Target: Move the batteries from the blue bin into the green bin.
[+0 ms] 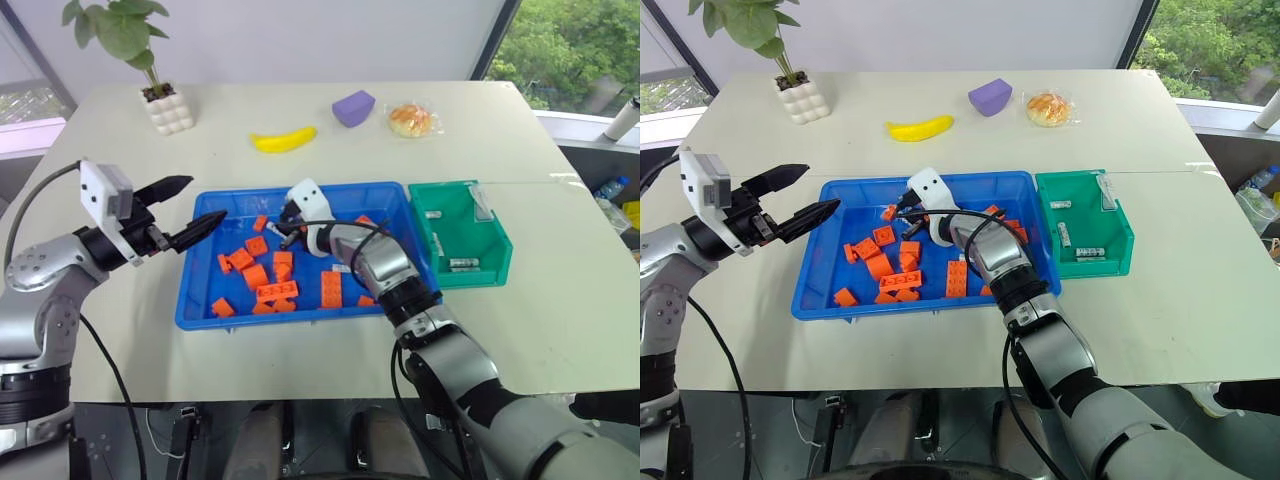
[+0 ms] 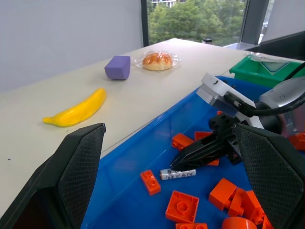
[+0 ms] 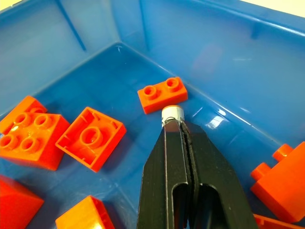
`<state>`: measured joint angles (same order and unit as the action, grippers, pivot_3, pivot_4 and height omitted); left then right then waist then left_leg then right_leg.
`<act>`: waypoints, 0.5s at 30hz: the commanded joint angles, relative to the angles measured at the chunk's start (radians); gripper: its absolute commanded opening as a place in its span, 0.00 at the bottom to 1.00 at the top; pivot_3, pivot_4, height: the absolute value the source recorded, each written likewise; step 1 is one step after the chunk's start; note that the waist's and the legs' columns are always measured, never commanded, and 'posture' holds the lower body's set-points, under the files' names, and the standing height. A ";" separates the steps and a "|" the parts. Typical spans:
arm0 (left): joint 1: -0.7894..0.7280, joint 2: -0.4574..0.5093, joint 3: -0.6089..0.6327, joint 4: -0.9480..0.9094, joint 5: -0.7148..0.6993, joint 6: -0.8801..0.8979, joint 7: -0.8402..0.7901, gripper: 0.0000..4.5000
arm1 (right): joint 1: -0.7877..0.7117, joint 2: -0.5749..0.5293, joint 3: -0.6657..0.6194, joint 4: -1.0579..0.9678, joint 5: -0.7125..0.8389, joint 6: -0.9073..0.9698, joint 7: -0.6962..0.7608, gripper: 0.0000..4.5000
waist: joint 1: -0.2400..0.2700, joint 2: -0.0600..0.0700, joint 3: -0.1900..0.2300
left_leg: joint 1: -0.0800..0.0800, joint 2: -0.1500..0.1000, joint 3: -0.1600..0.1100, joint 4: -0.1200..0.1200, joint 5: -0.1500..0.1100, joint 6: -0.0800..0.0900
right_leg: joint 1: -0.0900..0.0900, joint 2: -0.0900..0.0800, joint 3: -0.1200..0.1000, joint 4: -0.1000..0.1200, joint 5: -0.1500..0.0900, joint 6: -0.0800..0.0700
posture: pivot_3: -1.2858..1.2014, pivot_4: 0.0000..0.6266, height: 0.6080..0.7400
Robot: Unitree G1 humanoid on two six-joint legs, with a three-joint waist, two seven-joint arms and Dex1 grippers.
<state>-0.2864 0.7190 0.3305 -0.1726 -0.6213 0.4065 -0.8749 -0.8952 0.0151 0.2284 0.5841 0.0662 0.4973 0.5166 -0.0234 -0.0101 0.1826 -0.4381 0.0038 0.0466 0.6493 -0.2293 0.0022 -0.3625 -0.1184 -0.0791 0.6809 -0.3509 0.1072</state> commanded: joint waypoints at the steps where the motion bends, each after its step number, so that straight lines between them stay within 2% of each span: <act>1: 0.002 0.014 0.026 -0.032 -0.012 -0.009 -0.002 1.00 | 0.027 -0.003 0.015 -0.029 -0.015 0.039 0.007 0.19 | 0.000 0.000 0.000 | 0.000 0.000 0.000 0.000 0.000 0.000 | 0.000 0.000 0.000 0.000 0.000 0.000 | 0.52 0.24 1.00; 3: 0.003 0.013 0.025 -0.031 -0.011 -0.010 -0.001 1.00 | 0.030 -0.005 0.018 -0.044 -0.023 0.042 0.004 0.39 | 0.001 0.000 0.000 | 0.000 0.000 0.000 0.000 0.000 0.000 | 0.000 0.000 0.000 0.000 0.000 0.000 | 0.52 0.24 1.00; 4: 0.001 0.013 0.025 -0.030 -0.011 -0.010 -0.001 1.00 | 0.031 -0.006 0.018 -0.050 -0.025 0.045 0.005 0.53 | 0.001 0.000 0.000 | 0.000 0.000 0.000 0.000 0.000 0.000 | 0.000 0.000 0.000 0.000 0.000 0.000 | 0.52 0.24 1.00; 6: -0.001 0.013 0.024 -0.027 -0.010 -0.010 -0.001 1.00 | 0.035 -0.009 0.022 -0.059 -0.030 0.050 0.011 0.70 | 0.002 0.000 0.000 | 0.000 0.000 0.000 0.000 0.000 0.000 | 0.000 0.000 0.000 0.000 0.000 0.000 | 0.52 0.24 1.00; 8: -0.002 0.013 0.023 -0.025 -0.009 -0.011 0.000 1.00 | 0.045 -0.015 0.031 -0.068 -0.038 0.052 0.017 0.92 | 0.003 0.000 0.000 | 0.000 0.000 0.000 0.000 0.000 0.000 | 0.000 0.000 0.000 0.000 0.000 0.000 | 0.52 0.24 1.00; 13: -0.001 0.012 0.025 -0.023 -0.008 -0.013 0.003 1.00 | 0.065 -0.021 0.041 -0.064 -0.047 0.057 0.026 0.92 | 0.002 0.000 0.000 | 0.000 0.000 0.000 0.000 0.000 0.000 | 0.000 0.000 0.000 0.000 0.000 0.000 | 0.52 0.24 1.00; 15: -0.002 0.012 0.025 -0.023 -0.007 -0.013 0.005 1.00 | 0.060 -0.018 0.038 -0.032 -0.054 0.044 0.021 0.80 | 0.002 0.000 0.000 | 0.000 0.000 0.000 0.000 0.000 0.000 | 0.000 0.000 0.000 0.000 0.000 0.000 | 0.52 0.24 1.00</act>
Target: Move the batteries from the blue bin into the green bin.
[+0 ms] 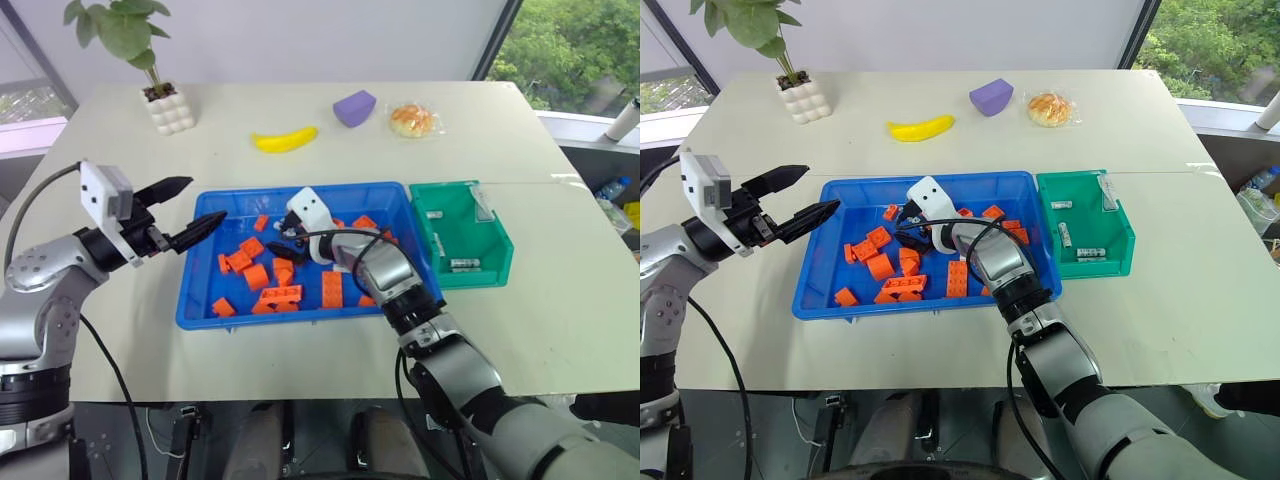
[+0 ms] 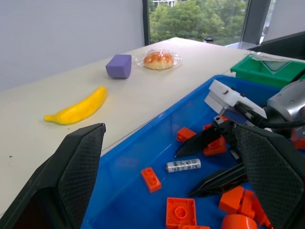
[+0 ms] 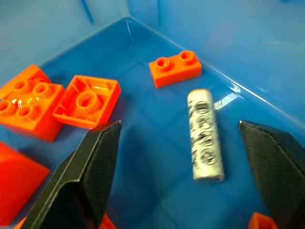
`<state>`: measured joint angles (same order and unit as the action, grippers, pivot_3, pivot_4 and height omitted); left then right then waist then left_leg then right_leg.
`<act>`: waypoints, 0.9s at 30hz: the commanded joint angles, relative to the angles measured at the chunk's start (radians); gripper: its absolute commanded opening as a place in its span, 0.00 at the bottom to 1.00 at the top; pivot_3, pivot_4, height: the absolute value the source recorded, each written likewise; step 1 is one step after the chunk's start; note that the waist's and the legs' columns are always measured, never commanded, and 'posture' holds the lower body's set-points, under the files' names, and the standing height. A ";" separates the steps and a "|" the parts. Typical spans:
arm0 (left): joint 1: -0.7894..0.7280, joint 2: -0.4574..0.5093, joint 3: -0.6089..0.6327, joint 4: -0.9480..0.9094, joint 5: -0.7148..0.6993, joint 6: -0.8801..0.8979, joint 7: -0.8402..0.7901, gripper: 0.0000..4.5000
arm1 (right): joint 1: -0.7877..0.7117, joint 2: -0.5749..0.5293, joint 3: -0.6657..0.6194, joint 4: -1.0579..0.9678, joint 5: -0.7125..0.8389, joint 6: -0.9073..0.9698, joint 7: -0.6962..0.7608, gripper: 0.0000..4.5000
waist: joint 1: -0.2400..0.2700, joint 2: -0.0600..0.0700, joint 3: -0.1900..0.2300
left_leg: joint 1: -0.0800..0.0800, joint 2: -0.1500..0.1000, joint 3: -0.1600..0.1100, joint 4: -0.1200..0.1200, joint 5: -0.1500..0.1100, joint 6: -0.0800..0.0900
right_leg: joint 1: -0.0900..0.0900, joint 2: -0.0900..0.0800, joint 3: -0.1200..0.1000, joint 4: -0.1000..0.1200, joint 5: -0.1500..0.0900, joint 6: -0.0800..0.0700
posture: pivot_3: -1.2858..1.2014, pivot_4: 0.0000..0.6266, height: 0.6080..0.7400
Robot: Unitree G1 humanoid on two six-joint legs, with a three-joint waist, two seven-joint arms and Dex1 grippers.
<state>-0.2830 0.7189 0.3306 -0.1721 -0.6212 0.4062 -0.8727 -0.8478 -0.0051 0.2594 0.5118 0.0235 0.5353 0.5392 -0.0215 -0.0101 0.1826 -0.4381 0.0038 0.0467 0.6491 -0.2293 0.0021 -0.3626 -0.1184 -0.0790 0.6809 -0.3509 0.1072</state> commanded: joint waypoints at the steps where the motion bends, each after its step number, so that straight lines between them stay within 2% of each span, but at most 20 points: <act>1: -0.006 0.012 0.025 -0.024 -0.007 -0.013 0.003 1.00 | 0.010 0.003 0.005 0.050 -0.012 0.002 -0.001 0.72 | 0.000 0.000 0.000 | 0.000 0.000 0.000 0.000 0.000 0.000 | 0.000 0.000 0.000 0.000 0.000 0.000 | 0.52 0.24 1.00; 7: 0.007 0.021 0.031 -0.037 -0.020 -0.001 -0.008 1.00 | -0.001 0.001 0.001 0.075 -0.021 -0.014 0.007 0.07 | -0.001 0.000 0.000 | 0.000 0.000 0.000 0.000 0.000 0.000 | 0.000 0.000 0.000 0.000 0.000 0.000 | 0.52 0.24 1.00; 18: 0.076 0.121 0.012 -0.063 -0.083 0.096 -0.155 1.00 | -0.045 -0.015 -0.028 0.045 -0.018 -0.028 0.001 0.07 | -0.004 0.000 0.000 | 0.000 0.000 0.000 0.000 0.000 0.000 | -0.001 0.000 0.000 0.000 0.000 0.000 | 0.52 0.24 1.00; 22: 0.030 0.138 0.000 -0.024 -0.086 0.102 -0.198 1.00 | -0.109 -0.095 -0.109 -0.139 0.024 0.064 0.007 0.07 | 0.007 0.001 0.001 | -0.001 0.000 0.000 0.000 0.000 0.000 | -0.001 0.000 0.000 0.000 0.000 0.000 | 0.52 0.24 1.00; 27: -0.035 0.165 -0.038 0.032 -0.076 0.114 -0.280 1.00 | -0.156 -0.260 -0.208 -0.370 0.085 0.255 0.035 0.07 | 0.007 0.001 0.002 | -0.006 0.000 0.001 0.000 0.000 0.000 | -0.007 0.000 0.000 0.000 0.000 0.000 | 0.52 0.24 1.00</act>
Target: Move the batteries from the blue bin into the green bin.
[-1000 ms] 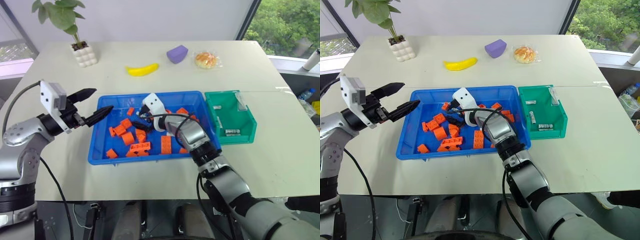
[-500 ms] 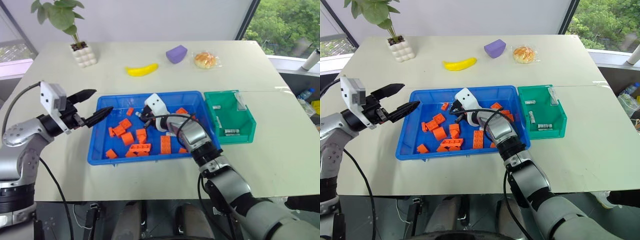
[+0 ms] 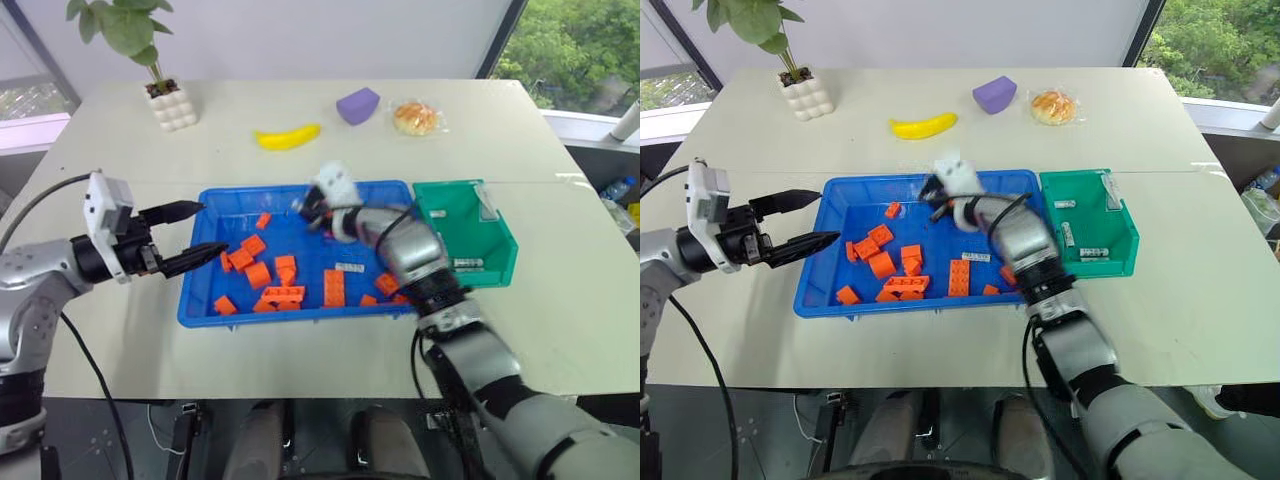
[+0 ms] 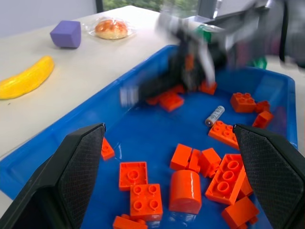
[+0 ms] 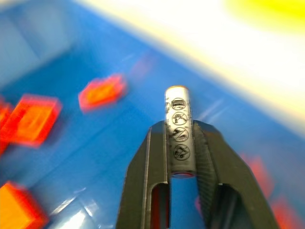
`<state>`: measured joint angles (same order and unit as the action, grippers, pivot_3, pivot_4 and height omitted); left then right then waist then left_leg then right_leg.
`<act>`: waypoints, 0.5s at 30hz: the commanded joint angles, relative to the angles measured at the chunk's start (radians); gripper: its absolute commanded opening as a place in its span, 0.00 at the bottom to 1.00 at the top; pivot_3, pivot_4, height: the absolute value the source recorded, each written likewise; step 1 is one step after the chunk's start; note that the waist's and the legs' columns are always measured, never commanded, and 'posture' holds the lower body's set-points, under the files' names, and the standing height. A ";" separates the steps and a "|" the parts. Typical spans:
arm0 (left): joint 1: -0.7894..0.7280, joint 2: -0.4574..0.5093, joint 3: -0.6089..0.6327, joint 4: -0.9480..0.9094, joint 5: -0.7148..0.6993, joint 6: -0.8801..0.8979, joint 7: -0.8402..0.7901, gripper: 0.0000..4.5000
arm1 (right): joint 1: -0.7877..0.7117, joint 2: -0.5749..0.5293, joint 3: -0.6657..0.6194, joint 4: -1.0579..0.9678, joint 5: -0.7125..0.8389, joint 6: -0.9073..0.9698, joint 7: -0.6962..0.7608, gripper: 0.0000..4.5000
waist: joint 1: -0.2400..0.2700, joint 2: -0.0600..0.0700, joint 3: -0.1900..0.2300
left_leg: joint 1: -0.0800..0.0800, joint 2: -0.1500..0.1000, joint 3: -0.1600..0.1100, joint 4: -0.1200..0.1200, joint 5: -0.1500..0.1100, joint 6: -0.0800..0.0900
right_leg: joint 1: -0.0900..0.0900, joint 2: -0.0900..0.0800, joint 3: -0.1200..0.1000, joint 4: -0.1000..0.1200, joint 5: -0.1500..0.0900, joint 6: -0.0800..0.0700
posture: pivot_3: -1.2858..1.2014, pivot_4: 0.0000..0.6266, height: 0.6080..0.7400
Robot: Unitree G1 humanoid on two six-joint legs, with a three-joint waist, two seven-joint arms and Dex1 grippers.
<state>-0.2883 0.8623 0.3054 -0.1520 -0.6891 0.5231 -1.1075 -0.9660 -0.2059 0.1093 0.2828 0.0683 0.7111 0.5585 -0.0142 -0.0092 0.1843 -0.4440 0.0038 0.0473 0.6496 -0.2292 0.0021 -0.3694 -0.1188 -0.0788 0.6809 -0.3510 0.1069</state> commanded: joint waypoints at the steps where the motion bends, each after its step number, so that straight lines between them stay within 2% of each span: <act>1: -0.048 0.026 -0.025 0.030 -0.002 -0.007 -0.063 1.00 | -0.034 -0.103 -0.071 -0.186 0.046 0.118 0.025 0.07 | -0.001 0.000 0.000 | 0.000 0.000 0.000 -0.001 0.000 0.000 | 0.000 0.000 0.000 0.000 0.000 0.000 | 0.52 0.24 1.00; 6: -0.126 0.027 -0.077 0.113 0.034 -0.035 -0.126 1.00 | 0.014 -0.247 -0.108 -0.361 0.081 0.267 0.042 0.07 | -0.002 0.000 0.000 | 0.001 0.000 0.001 -0.002 0.000 0.000 | 0.000 0.000 0.000 0.000 0.000 0.000 | 0.52 0.24 1.00; 15: -0.231 -0.022 -0.162 0.234 0.092 -0.091 -0.201 1.00 | 0.106 -0.355 -0.204 -0.610 0.150 0.504 -0.015 0.07 | 0.000 0.000 0.000 | 0.001 0.001 0.004 -0.002 0.000 0.000 | 0.000 0.000 0.000 0.000 0.000 0.000 | 0.52 0.24 1.00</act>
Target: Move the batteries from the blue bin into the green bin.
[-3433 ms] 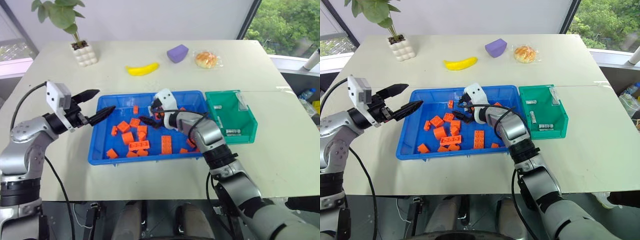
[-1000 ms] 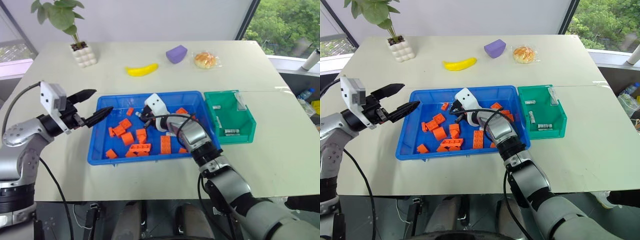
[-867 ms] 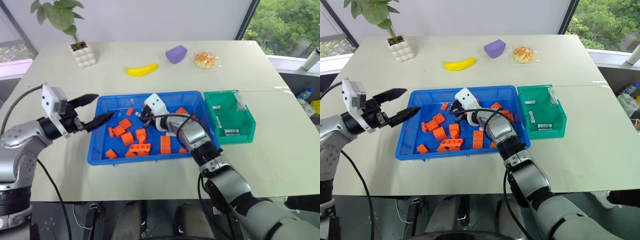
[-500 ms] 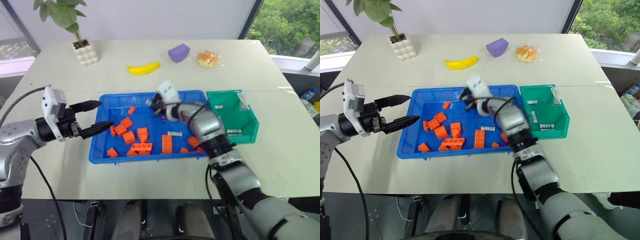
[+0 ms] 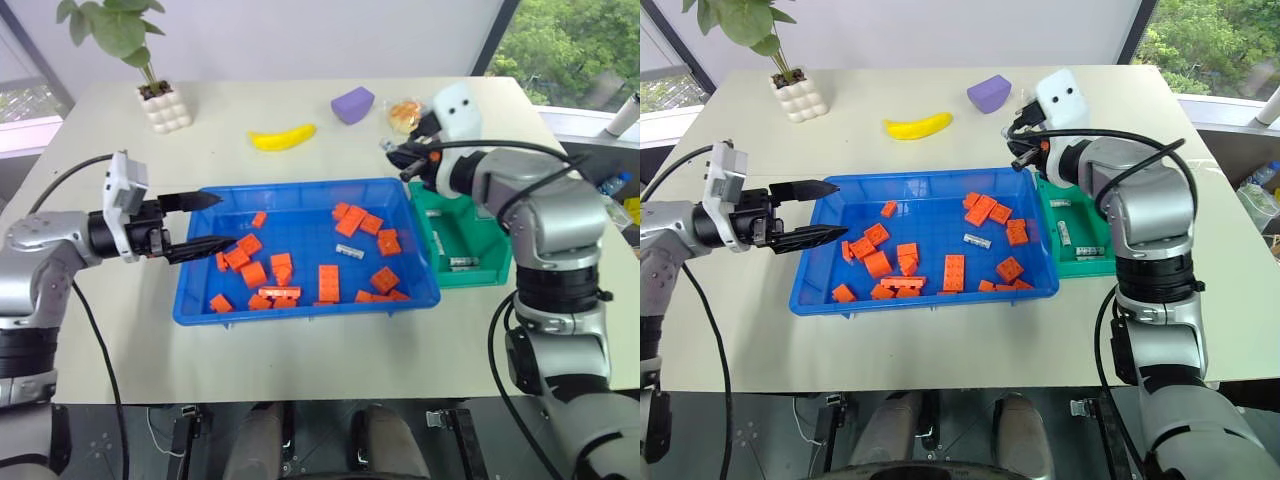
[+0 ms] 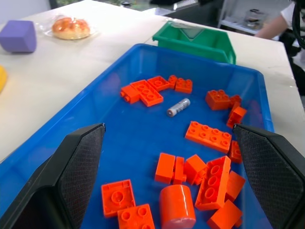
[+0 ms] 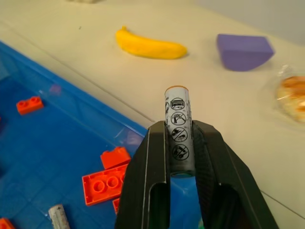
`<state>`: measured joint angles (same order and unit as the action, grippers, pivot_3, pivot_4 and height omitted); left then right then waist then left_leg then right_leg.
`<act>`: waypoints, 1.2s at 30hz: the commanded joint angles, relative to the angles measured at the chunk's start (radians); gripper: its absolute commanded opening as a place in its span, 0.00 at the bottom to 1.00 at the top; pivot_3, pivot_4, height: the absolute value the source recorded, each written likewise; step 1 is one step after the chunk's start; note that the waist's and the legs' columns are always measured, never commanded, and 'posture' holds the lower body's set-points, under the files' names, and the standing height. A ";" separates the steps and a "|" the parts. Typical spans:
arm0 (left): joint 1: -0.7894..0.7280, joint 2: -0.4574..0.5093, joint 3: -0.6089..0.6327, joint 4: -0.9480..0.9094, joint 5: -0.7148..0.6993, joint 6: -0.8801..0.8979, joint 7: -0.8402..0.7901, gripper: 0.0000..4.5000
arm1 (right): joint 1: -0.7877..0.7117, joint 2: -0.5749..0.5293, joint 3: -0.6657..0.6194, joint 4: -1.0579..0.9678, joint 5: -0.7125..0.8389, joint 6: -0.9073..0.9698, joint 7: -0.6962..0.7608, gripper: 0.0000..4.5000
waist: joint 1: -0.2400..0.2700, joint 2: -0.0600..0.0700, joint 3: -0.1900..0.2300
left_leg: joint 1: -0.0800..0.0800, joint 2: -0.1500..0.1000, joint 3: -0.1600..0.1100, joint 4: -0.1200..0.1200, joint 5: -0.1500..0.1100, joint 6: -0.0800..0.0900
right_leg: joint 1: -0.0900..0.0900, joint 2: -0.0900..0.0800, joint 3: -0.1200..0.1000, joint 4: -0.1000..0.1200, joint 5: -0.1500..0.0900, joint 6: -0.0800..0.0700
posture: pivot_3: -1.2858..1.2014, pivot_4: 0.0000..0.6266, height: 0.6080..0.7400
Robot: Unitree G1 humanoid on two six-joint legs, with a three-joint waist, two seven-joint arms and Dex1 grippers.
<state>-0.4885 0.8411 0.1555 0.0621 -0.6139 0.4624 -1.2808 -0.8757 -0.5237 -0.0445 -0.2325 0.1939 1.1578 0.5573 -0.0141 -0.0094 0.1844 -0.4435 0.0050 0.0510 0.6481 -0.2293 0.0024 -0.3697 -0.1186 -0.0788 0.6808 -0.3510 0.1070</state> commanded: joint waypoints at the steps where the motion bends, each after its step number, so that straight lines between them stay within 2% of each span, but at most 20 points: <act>1: -0.042 -0.006 -0.020 0.034 0.023 -0.036 -0.036 1.00 | 0.029 -0.053 -0.060 -0.117 0.030 0.078 -0.016 0.07 | 0.003 0.000 0.000 | 0.000 0.000 0.000 0.000 0.000 0.000 | 0.000 0.000 0.000 0.000 0.000 0.000 | 0.52 0.24 1.00; 10: -0.153 -0.061 -0.090 0.152 0.072 -0.081 -0.111 1.00 | 0.159 -0.211 -0.157 -0.261 0.084 0.217 -0.015 0.07 | 0.003 -0.001 0.000 | 0.000 0.000 -0.001 0.001 0.000 0.000 | 0.001 0.000 0.000 0.000 0.000 0.000 | 0.52 0.24 1.00; 18: -0.213 -0.107 -0.100 0.206 0.103 -0.123 -0.125 1.00 | 0.290 -0.209 -0.191 -0.294 0.110 0.233 -0.048 0.07 | 0.003 -0.001 0.001 | 0.000 0.000 -0.001 0.001 0.000 0.000 | 0.001 0.000 0.000 0.000 0.000 0.000 | 0.52 0.24 1.00; 22: -0.217 -0.112 -0.100 0.208 0.113 -0.131 -0.126 1.00 | 0.346 -0.209 -0.198 -0.281 0.111 0.207 -0.065 0.44 | 0.003 -0.001 0.001 | 0.000 0.000 -0.001 0.001 0.000 0.000 | 0.002 0.000 0.000 0.000 0.000 0.000 | 0.52 0.24 1.00; 24: -0.216 -0.111 -0.098 0.208 0.115 -0.132 -0.125 1.00 | 0.351 -0.211 -0.195 -0.275 0.110 0.196 -0.073 0.68 | 0.003 -0.001 0.001 | 0.000 0.000 -0.001 0.001 0.000 0.000 | 0.002 0.000 0.000 0.000 0.000 0.000 | 0.52 0.24 1.00; 27: -0.209 -0.108 -0.092 0.206 0.116 -0.133 -0.121 1.00 | 0.339 -0.220 -0.179 -0.260 0.104 0.168 -0.082 0.98 | 0.003 -0.001 0.001 | 0.000 0.000 -0.001 0.002 0.000 0.000 | 0.002 0.000 0.000 0.000 0.000 0.000 | 0.52 0.24 1.00; 31: -0.196 -0.105 -0.087 0.196 0.124 -0.139 -0.112 1.00 | 0.276 -0.243 -0.141 -0.209 0.093 0.047 -0.065 0.98 | 0.003 -0.001 0.001 | 0.000 0.000 -0.001 0.002 0.000 0.000 | 0.002 0.000 0.000 0.000 0.000 0.000 | 0.52 0.24 1.00; 36: -0.160 -0.114 -0.086 0.165 0.151 -0.187 -0.077 1.00 | 0.171 -0.245 -0.092 -0.094 0.159 -0.126 0.081 0.98 | 0.000 -0.001 0.001 | 0.001 0.000 0.000 0.002 0.000 0.000 | 0.001 0.000 0.000 -0.001 0.000 0.000 | 0.52 0.24 1.00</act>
<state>-0.6608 0.7256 0.0486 0.2624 -0.4754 0.3153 -1.3763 -0.6902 -0.7544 -0.1475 -0.3468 0.3269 1.0896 0.5818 -0.0144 -0.0104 0.1849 -0.4427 0.0049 0.0501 0.6498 -0.2293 0.0028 -0.3683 -0.1184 -0.0787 0.6803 -0.3510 0.1070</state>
